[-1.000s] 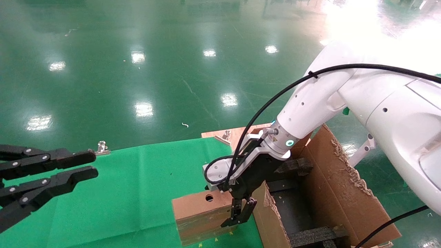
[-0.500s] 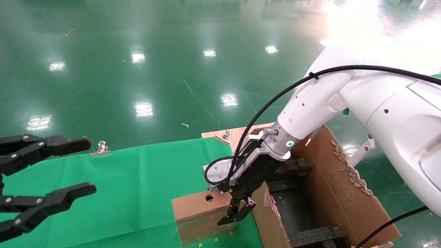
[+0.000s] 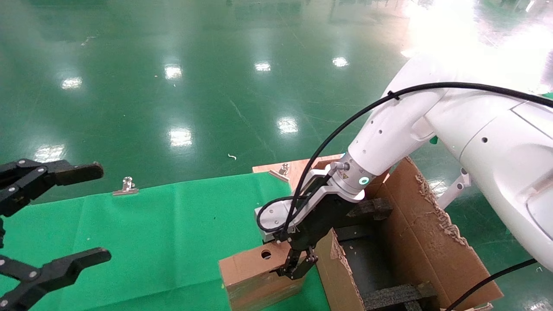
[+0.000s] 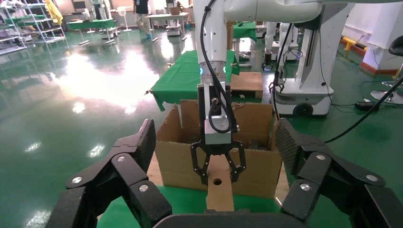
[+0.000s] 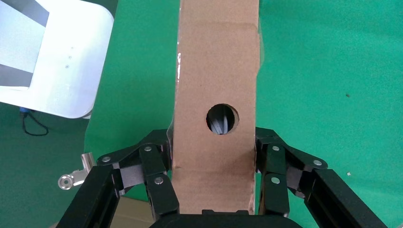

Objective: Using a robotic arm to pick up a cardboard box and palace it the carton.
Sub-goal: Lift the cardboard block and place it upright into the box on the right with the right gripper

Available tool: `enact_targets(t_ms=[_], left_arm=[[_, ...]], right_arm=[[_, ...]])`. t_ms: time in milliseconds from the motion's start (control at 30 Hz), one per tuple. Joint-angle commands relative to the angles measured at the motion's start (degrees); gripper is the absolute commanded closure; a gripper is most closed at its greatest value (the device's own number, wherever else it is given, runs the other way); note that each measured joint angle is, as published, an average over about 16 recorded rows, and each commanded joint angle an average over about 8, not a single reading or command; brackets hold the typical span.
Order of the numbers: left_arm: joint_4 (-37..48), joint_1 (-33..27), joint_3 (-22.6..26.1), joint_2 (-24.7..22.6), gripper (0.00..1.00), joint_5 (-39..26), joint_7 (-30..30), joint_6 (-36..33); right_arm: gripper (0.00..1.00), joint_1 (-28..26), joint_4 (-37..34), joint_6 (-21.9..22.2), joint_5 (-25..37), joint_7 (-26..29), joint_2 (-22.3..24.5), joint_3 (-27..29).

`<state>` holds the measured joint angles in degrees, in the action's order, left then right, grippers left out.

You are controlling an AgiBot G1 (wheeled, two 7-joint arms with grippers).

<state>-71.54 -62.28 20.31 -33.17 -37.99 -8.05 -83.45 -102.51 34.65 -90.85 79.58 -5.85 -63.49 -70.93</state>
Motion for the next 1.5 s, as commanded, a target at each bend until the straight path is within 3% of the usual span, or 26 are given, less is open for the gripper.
enact_targets(t_ms=[33,367,800,1067,1267,1500], left_arm=[[0.0,0.0,0.0,0.0,0.0,0.0,0.0,0.0],[0.0,0.0,0.0,0.0,0.0,0.0,0.0,0.0],[0.01,0.0,0.01,0.0,0.0,0.01,0.01,0.0],[0.01,0.0,0.01,0.0,0.0,0.01,0.01,0.0],[0.01,0.0,0.01,0.0,0.0,0.01,0.01,0.0],[0.01,-0.01,0.01,0.0,0.0,0.01,0.01,0.0]], right_arm=[[1.0,0.01,0.01,-0.09,0.03,-0.01,0.0,0.02],[1.0,-2.44,-0.34,1.16,-2.66,0.96,1.32,1.12],[1.0,-18.03,-4.06,0.61,-5.66,0.53,2.85,3.06],[1.0,-22.95,-7.86,0.35,-5.81,-2.06,3.22,1.62],[1.0,-26.58,-9.07,-0.15,-4.11,-1.93,7.85,-1.29],[1.0,-30.64,-4.7,-0.59,-2.35,1.98,17.72,-7.08]])
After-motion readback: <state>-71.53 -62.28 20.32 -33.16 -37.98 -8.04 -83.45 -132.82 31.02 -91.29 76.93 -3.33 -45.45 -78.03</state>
